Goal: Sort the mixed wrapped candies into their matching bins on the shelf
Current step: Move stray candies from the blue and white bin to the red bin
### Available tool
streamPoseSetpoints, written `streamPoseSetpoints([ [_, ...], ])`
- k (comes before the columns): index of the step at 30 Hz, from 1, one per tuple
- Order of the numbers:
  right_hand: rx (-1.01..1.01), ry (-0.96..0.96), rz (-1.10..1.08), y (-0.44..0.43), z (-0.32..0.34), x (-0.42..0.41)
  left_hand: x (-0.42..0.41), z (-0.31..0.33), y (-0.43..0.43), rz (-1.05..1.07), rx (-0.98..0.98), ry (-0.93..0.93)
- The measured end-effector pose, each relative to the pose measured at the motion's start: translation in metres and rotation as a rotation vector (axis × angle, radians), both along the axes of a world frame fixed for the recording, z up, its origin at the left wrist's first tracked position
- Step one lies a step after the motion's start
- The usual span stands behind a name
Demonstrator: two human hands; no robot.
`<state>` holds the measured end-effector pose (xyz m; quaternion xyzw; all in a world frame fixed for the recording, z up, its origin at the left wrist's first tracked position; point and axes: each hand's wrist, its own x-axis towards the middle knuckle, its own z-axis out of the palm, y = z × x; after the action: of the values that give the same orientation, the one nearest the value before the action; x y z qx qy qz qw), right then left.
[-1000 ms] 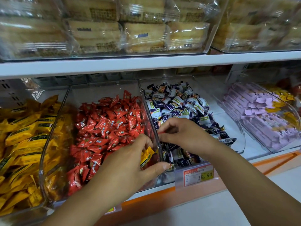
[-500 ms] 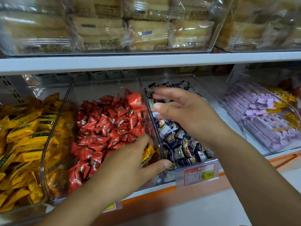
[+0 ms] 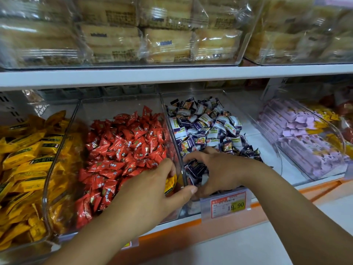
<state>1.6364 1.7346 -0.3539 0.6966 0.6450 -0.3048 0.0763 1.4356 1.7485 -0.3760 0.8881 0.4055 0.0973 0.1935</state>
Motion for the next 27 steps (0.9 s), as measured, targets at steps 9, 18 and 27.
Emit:
streamPoseSetpoints([
  [9, 0.071, -0.013, 0.008, 0.003, -0.008, 0.001, -0.001, -0.002, 0.001, -0.008, 0.002, -0.005],
  [18, 0.344, 0.433, -0.271, 0.006, -0.018, 0.011, -0.001, -0.003, 0.002, 0.014, -0.002, -0.015],
  [27, 0.586, 0.776, -0.434, 0.019, 0.015, 0.004, -0.001, -0.001, 0.003, 0.003, -0.065, -0.032],
])
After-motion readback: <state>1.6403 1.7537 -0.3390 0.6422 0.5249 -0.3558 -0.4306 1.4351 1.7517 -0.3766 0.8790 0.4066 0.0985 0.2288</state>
